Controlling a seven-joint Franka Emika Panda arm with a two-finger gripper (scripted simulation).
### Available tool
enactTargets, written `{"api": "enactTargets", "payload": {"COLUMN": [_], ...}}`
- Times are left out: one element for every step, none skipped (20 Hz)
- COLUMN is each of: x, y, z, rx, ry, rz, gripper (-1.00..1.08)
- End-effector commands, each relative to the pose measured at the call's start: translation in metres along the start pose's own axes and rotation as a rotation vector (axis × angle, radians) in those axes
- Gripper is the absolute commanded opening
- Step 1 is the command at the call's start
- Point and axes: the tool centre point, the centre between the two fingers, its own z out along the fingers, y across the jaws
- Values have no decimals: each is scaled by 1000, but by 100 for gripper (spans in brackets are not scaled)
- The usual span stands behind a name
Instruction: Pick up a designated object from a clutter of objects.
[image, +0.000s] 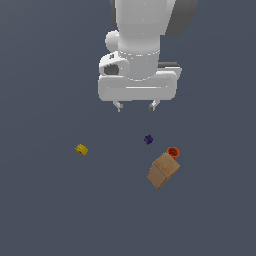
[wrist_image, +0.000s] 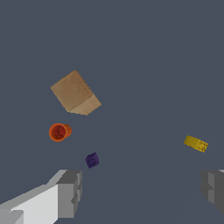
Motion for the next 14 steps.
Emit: {"api": "enactTargets", "payload": {"x": [-1,-1,-2,-2,-3,-4,-6,-7,-9,-12,-14,-17,-21,-25], "y": [-3,-4,-6,-8,-10,-12,-14,-17,-20,-23,-26,-29,-33,-36], "z": [10,16,22,28,35,43,51,59,69,78,89,99,110,121], "rx": [-2,-3,-5,-6,-7,-9,-10,-12,-13,-14,-15,-16,-17,-18], "ry": [-3,-5,-6,-8,-9,-11,-13,-15,-18,-20,-23,-25,-28,-31], "rz": [-13,-21,-29,-38,-48,-58,-70,-83,-96,-111,-127,-143,-161,-179], "gripper": [100,100,100,100,100,100,100,100,100,100,100,100,100,100]}}
